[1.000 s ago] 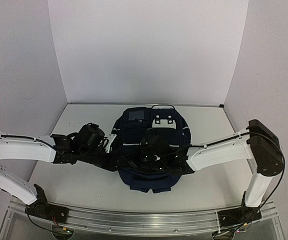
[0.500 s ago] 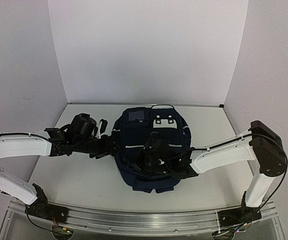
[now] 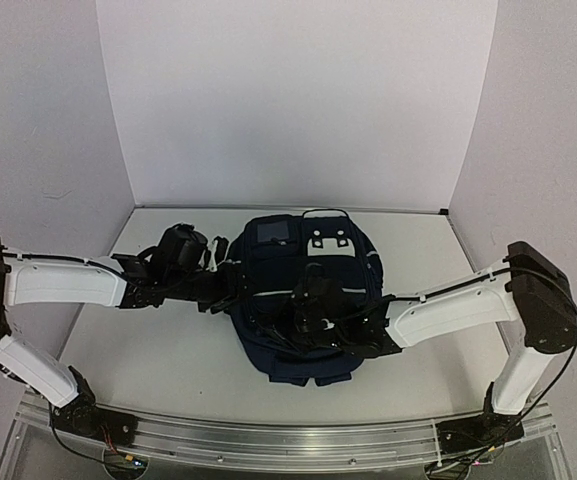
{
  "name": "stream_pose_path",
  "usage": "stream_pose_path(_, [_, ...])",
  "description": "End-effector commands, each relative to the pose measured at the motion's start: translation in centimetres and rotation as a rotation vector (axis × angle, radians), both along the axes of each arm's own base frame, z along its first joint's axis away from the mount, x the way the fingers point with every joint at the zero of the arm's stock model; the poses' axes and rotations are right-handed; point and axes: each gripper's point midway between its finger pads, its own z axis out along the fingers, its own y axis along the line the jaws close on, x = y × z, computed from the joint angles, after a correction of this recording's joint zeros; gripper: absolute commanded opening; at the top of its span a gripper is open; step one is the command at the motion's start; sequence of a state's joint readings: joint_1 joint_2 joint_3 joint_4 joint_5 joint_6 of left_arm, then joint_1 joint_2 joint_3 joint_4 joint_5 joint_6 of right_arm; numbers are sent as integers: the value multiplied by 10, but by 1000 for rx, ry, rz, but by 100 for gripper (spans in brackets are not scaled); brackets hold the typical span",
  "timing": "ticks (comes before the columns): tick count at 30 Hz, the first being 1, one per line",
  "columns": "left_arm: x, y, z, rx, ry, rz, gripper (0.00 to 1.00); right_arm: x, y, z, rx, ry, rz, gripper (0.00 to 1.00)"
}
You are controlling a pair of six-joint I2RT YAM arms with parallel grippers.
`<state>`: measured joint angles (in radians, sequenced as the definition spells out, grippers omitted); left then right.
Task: Pack the student bag
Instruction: Zip the student bag at the center of the board.
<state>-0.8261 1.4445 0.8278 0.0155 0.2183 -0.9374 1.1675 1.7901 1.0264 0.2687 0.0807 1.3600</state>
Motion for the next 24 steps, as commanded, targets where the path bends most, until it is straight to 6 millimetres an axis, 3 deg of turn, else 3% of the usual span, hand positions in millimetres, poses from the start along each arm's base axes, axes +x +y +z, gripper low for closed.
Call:
stream_pose_path(1, [10,-24,20,-81,-23,-37,52,3,-4,22,30,-41,-14,0])
stream_pose_path(4, [10,-34,18,-125,-8,-56,38,3,-6,25,36,-44,-21,0])
stream_pose_path(6, [11,-35,17,-146,0,-49,22,3,-10,28,40,-50,-31,0])
stream_pose_path(9, [16,-22,10,-111,0,15,1,1,-21,30,43,-50,-53,0])
stream_pose_path(18, [33,35,0,-68,18,139,0,-8,-66,15,27,-16,-118,0])
stream_pose_path(24, [51,82,-5,11,16,202,0,-2,-104,8,18,-13,-197,0])
